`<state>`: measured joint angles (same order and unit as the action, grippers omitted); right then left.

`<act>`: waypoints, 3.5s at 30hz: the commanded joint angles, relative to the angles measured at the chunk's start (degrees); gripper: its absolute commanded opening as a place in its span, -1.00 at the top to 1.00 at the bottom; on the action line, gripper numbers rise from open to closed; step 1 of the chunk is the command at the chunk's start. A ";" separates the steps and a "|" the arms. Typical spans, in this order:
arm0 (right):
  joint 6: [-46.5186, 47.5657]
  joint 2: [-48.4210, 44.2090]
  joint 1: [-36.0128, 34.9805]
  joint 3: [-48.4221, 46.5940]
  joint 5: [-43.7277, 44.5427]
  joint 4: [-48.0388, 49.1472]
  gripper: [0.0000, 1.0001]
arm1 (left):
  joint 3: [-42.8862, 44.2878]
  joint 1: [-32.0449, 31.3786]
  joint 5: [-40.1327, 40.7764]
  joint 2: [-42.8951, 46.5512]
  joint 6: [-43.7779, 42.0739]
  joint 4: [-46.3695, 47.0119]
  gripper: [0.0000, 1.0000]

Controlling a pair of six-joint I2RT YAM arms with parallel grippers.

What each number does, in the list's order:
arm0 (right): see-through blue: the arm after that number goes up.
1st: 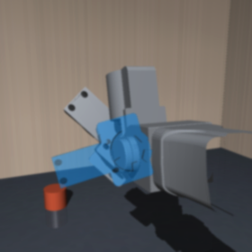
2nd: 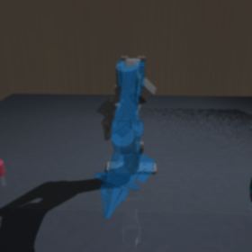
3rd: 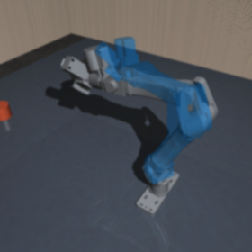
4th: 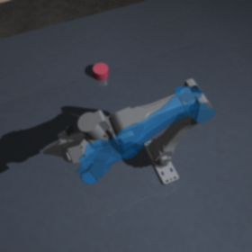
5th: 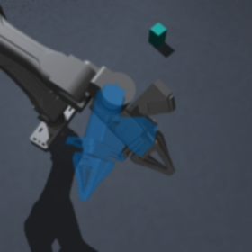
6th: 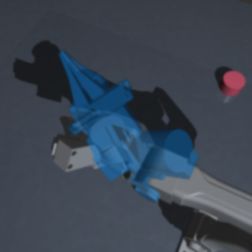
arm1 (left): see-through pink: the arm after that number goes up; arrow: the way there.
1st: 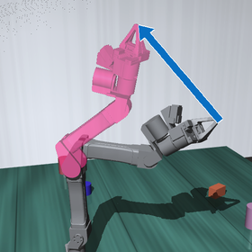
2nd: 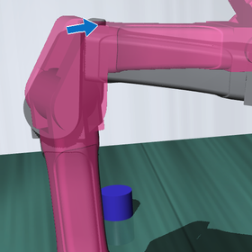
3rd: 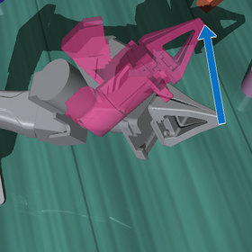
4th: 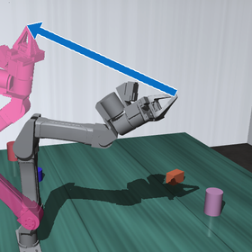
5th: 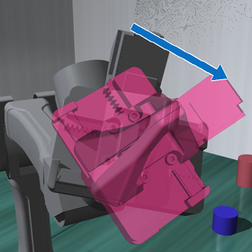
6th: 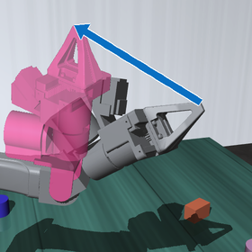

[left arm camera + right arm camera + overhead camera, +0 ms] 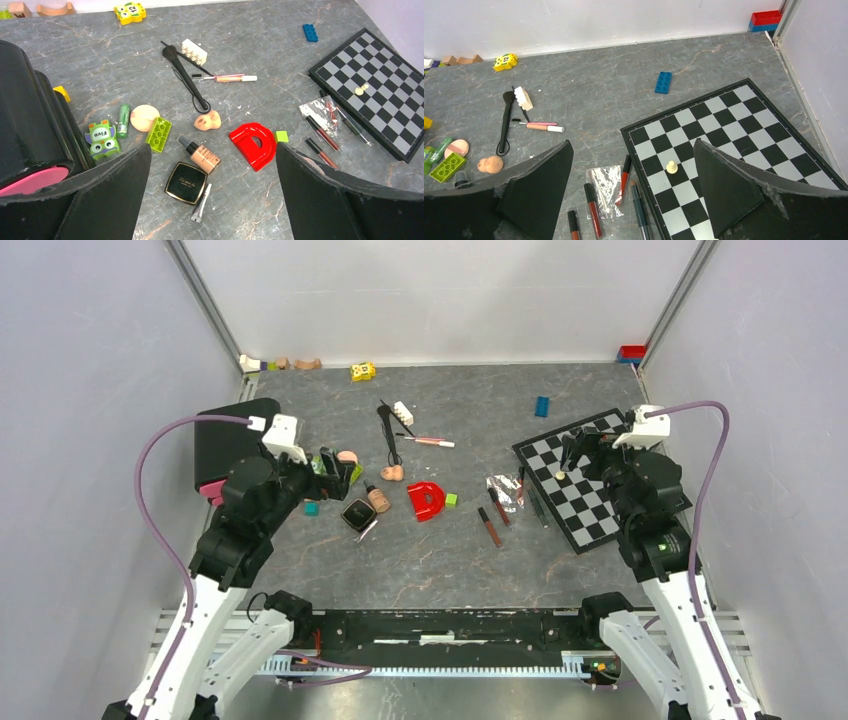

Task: Organize the makeup
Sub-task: Move the storage box to the center of the board.

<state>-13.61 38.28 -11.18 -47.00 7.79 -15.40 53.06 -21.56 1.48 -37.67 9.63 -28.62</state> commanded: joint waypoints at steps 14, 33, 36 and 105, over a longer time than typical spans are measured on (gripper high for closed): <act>0.46 3.18 0.15 0.08 1.37 2.51 -0.96 | 13.16 -0.14 7.82 -13.15 7.51 -18.96 -1.00; 1.11 6.72 0.12 0.68 -2.39 2.62 -0.96 | 24.02 0.25 24.73 -23.74 20.64 -41.47 -1.00; 1.63 7.65 0.11 0.84 -2.52 2.86 -0.96 | 25.14 0.54 32.30 -26.91 21.60 -43.64 -1.00; 0.97 18.14 0.15 -5.93 -25.02 3.87 -0.96 | 5.20 63.44 -17.85 -39.16 24.87 8.60 -0.87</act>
<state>-12.27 57.06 -11.18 -51.55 -15.88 -13.45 60.05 42.13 -9.17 -76.53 31.57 -20.69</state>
